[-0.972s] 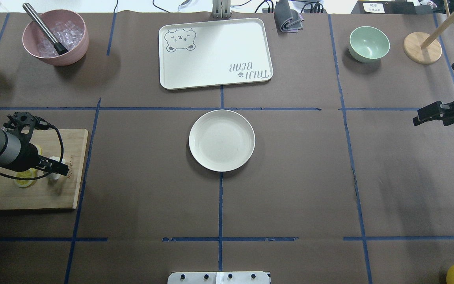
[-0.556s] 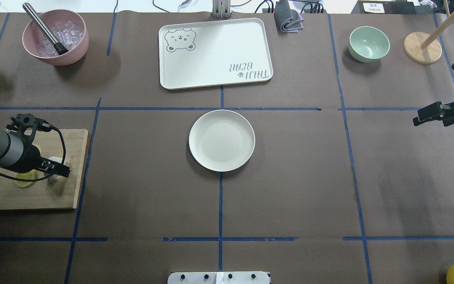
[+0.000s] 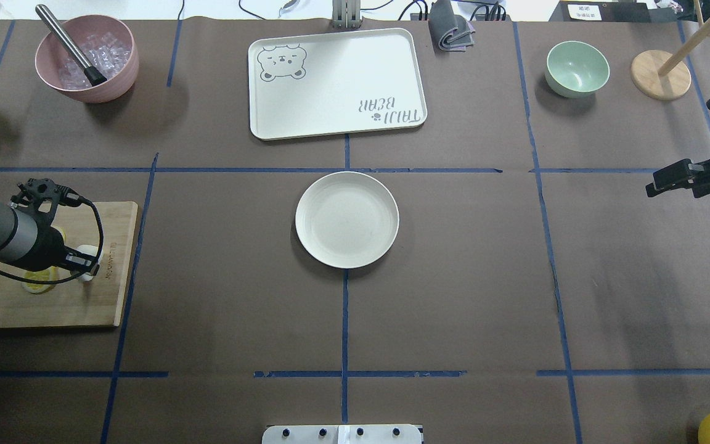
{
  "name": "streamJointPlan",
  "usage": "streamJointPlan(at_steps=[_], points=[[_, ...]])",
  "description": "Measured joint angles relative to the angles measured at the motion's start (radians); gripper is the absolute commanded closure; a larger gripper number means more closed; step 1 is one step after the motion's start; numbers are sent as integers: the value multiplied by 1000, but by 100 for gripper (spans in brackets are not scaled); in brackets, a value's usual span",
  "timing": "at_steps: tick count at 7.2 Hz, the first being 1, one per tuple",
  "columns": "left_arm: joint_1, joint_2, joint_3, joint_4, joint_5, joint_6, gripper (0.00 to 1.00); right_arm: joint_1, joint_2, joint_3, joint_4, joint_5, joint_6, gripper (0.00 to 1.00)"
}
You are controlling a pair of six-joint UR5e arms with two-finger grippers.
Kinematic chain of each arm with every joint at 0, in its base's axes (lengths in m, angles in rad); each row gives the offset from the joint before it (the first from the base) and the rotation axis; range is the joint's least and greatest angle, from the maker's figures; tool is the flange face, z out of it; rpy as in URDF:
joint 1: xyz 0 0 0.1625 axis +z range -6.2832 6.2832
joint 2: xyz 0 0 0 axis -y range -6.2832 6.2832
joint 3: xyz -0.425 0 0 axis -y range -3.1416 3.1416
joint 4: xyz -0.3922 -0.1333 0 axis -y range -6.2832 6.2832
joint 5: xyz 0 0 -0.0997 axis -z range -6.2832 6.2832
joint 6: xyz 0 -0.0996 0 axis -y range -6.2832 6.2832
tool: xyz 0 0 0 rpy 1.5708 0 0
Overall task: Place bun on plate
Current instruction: 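Lower the left gripper onto the white bun and grasp it, then carry the white bun with the left gripper over the white plate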
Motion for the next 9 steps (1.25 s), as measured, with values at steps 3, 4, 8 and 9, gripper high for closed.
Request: streamJointPlan(at_steps=[3,4,8,9], points=[[-2,-75,-29,12,-4,-38,72,0,-2,1,0,0,0,0],[-1,-159,-34,65,-5,-94,72,0,-2,1,0,0,0,0],[105,-591,34,405,41,-331,72,0,-7,1,0,0,0,0],[139,-713,136,418,81,-383,72,1,-9,1,1,0,0,0]])
